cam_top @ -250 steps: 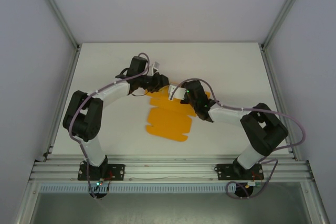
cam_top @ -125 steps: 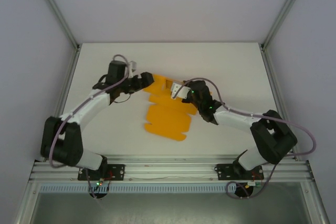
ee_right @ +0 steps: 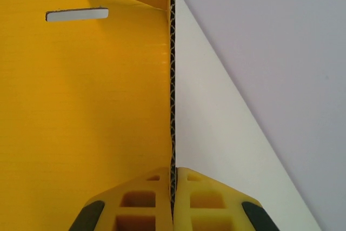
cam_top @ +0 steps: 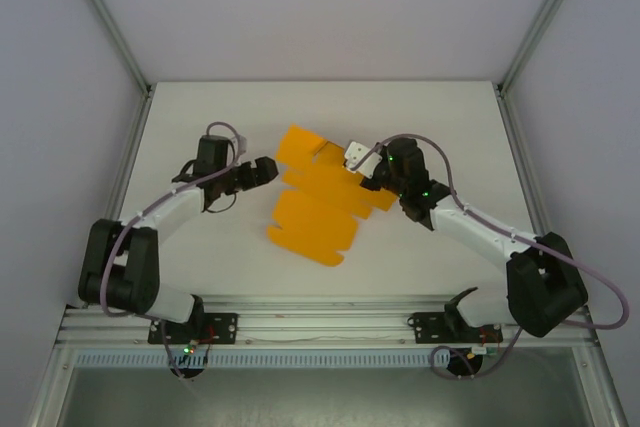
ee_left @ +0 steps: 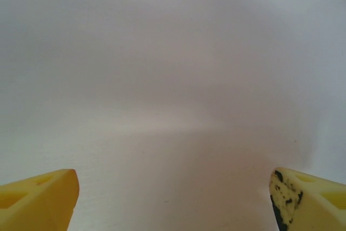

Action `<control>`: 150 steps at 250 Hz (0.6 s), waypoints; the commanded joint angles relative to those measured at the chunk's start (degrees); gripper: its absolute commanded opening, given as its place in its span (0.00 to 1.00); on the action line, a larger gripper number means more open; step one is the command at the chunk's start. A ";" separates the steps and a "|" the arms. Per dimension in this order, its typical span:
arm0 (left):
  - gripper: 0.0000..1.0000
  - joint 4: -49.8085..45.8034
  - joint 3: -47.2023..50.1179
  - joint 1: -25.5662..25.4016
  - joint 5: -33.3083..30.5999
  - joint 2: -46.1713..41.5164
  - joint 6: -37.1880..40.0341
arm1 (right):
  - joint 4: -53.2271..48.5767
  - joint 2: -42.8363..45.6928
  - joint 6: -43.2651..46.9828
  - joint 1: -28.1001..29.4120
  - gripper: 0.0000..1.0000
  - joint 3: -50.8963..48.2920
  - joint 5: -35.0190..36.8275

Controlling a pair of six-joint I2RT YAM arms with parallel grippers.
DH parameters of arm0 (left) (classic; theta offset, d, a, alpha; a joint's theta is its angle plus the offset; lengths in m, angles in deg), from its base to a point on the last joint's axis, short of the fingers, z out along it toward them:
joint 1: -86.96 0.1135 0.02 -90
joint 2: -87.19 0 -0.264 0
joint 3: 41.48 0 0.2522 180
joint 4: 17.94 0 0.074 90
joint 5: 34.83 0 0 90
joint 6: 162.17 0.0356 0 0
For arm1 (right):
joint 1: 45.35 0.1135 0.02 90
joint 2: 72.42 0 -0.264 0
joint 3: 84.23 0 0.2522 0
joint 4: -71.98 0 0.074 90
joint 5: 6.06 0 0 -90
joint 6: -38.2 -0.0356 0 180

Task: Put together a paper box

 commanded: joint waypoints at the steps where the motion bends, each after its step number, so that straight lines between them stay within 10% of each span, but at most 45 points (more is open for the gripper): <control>1: 0.87 8.92 0.30 0.07 9.78 1.51 2.86 | 0.94 0.79 -2.02 0.15 0.00 0.66 0.34; 150: 0.83 26.41 7.42 -1.16 26.52 3.06 -2.76 | 2.46 -3.54 -1.61 2.05 0.00 2.35 7.44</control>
